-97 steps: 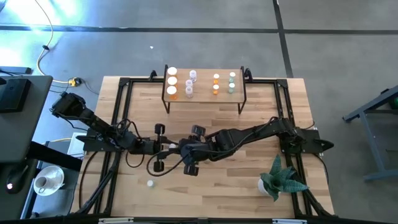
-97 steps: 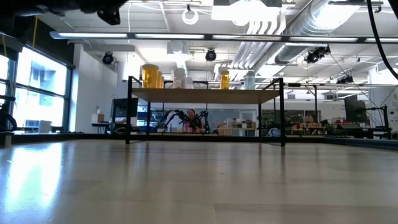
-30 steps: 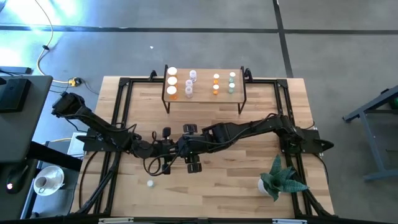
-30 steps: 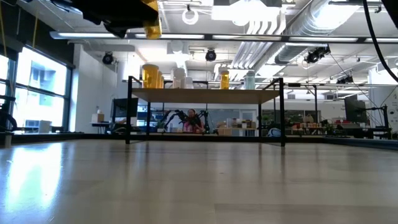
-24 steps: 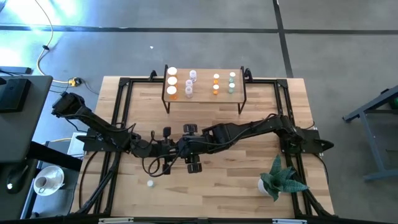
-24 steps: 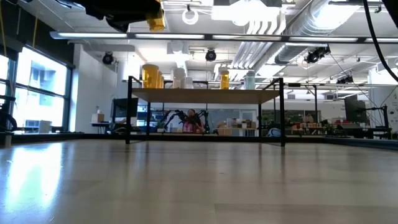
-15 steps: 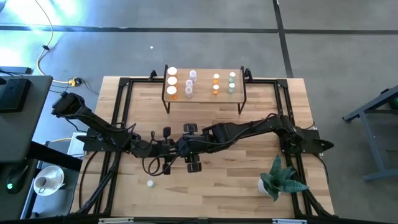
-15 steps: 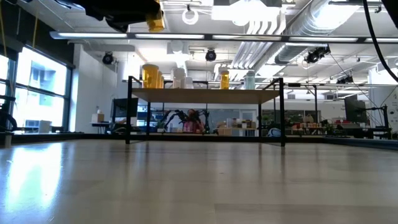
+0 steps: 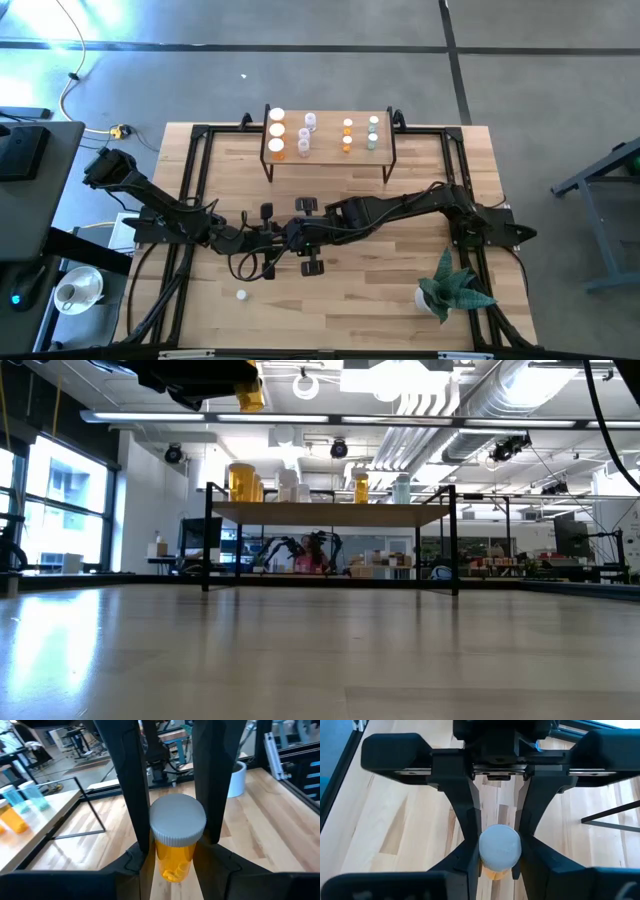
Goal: Pick and place medicine bottles onto shelf by color
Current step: Put the small orange pill bottle on the shelf aligned with the other small orange pill bottle
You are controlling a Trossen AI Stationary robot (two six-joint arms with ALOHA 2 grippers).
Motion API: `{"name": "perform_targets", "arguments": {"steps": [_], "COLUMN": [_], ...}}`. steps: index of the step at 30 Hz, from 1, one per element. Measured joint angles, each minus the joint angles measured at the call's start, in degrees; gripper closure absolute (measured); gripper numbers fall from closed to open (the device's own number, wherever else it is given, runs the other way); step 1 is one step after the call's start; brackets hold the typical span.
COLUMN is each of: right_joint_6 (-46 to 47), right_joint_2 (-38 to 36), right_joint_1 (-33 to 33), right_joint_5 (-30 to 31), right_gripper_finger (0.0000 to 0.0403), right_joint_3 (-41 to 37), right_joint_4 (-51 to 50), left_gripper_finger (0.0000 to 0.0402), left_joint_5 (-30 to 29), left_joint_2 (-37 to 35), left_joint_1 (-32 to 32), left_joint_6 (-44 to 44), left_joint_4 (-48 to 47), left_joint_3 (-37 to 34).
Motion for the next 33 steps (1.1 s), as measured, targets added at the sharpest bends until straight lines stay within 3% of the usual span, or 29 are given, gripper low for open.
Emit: {"name": "perform_targets", "arguments": {"steps": [4, 10, 17, 22, 33], "right_joint_6": [0.0, 1.4, 1.4, 1.2, 1.0], "right_joint_2": [0.0, 0.0, -1.3, -5.4, -13.3], "right_joint_1": [0.0, 0.0, 0.1, -0.2, -2.2], "right_joint_5": [-0.1, 0.9, 4.3, 8.0, 17.4], "right_gripper_finger": [0.0298, 0.0299, 0.0301, 0.0301, 0.0301], "right_joint_3": [0.0, 0.1, 3.7, 3.5, 1.5], "right_joint_4": [0.0, -0.2, -4.6, -5.3, -10.7], "left_gripper_finger": [0.0273, 0.0219, 0.016, 0.0155, 0.0158], "left_joint_5": [-0.4, -1.7, -12.1, -16.2, -16.0], "left_joint_2": [0.0, 0.0, 0.0, 0.0, -1.7], "left_joint_1": [0.0, 0.0, -1.3, -2.8, -7.0], "left_joint_6": [2.9, 8.6, 10.1, 10.0, 9.9], "left_joint_4": [0.0, 0.3, 0.0, -0.2, -0.1], "left_joint_3": [0.0, 0.0, 0.0, 0.0, 0.0]}}
